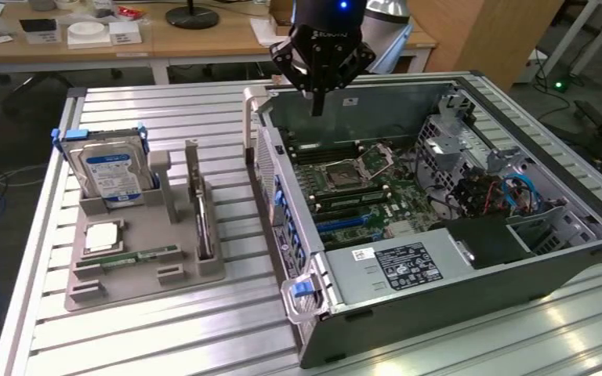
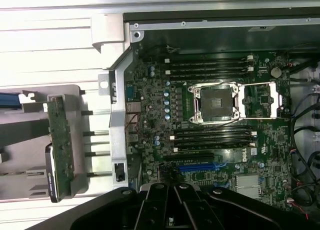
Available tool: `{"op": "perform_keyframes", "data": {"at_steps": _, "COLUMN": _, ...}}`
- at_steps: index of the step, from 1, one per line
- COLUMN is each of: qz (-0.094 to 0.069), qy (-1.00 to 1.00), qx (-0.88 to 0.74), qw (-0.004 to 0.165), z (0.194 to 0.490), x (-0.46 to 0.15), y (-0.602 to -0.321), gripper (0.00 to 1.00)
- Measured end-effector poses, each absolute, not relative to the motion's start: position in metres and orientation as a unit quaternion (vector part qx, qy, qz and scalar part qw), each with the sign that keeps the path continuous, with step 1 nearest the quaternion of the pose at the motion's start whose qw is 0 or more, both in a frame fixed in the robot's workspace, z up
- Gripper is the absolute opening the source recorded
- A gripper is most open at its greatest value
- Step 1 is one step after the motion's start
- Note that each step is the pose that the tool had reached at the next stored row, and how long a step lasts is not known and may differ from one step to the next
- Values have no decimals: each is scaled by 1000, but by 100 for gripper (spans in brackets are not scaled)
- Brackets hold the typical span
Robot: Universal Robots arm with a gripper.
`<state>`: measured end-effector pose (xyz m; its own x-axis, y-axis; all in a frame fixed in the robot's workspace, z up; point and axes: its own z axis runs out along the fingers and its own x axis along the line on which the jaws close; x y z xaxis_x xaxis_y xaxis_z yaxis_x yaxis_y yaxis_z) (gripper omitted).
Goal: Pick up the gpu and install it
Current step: 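Reach for the gpu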
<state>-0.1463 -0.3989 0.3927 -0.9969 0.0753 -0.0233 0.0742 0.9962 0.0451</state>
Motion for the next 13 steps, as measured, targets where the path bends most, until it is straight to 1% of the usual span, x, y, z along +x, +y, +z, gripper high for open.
{"op": "perform_keyframes", "data": {"at_steps": 13, "qz": 22, "qy": 999, "qx": 37, "qw": 13, "z": 393, "x": -161, "y": -399, "gripper": 10}}
